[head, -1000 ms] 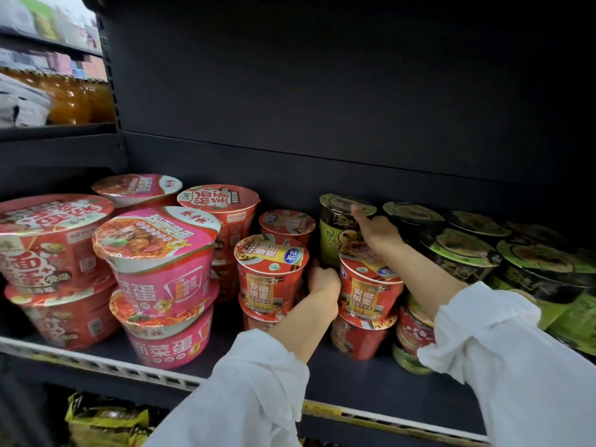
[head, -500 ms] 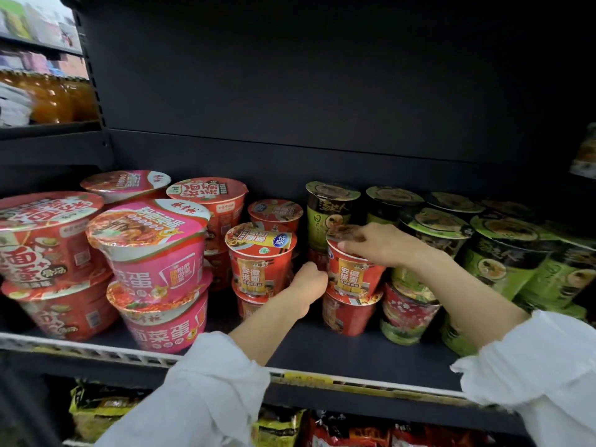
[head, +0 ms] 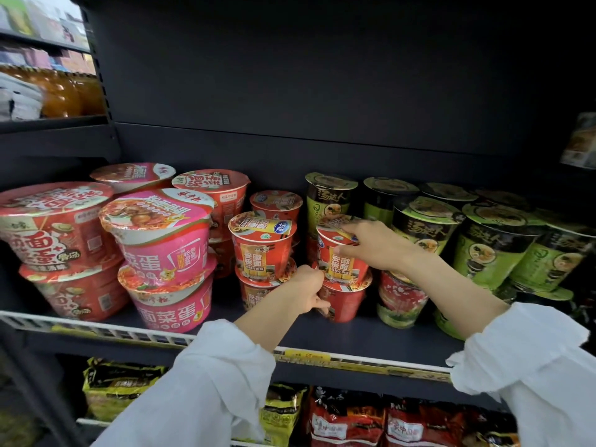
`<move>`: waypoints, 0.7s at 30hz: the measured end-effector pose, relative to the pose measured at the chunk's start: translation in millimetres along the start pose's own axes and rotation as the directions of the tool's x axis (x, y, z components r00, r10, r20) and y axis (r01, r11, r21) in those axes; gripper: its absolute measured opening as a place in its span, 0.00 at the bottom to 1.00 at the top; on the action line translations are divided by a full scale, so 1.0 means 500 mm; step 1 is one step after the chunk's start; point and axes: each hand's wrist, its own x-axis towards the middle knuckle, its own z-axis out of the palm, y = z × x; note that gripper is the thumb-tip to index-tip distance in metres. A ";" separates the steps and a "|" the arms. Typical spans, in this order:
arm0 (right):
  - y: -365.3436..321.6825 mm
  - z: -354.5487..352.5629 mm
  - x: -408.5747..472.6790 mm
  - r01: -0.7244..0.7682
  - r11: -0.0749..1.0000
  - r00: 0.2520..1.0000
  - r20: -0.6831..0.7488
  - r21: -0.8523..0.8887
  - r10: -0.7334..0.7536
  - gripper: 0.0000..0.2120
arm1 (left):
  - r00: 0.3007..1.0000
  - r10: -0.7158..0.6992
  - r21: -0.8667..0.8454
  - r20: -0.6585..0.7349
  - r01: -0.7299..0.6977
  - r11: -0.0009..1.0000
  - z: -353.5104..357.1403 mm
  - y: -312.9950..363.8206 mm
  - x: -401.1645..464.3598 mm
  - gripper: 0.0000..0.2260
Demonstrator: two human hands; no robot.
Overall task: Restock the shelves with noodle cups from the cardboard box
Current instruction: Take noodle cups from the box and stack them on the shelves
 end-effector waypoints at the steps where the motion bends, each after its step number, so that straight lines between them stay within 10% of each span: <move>1: 0.000 0.003 0.000 0.007 1.000 1.000 -0.005 0.014 -0.007 0.26 | 1.000 0.014 0.008 -0.011 -0.014 1.000 -0.008 -0.003 -0.003 0.16; 5: 0.003 0.004 -0.006 0.048 0.998 0.999 -0.025 0.030 -0.048 0.25 | 0.972 0.231 0.308 -0.046 -0.206 0.929 -0.032 -0.026 -0.009 0.12; 8: 0.002 -0.002 -0.015 0.074 0.994 0.997 -0.007 0.082 -0.074 0.21 | 0.880 0.475 0.696 -0.008 -0.336 0.635 -0.042 -0.035 -0.011 0.16; 21: -0.002 0.001 -0.030 0.142 0.986 0.990 -0.018 0.082 -0.141 0.27 | 0.775 0.624 0.903 0.096 -0.332 0.273 -0.067 -0.043 -0.027 0.20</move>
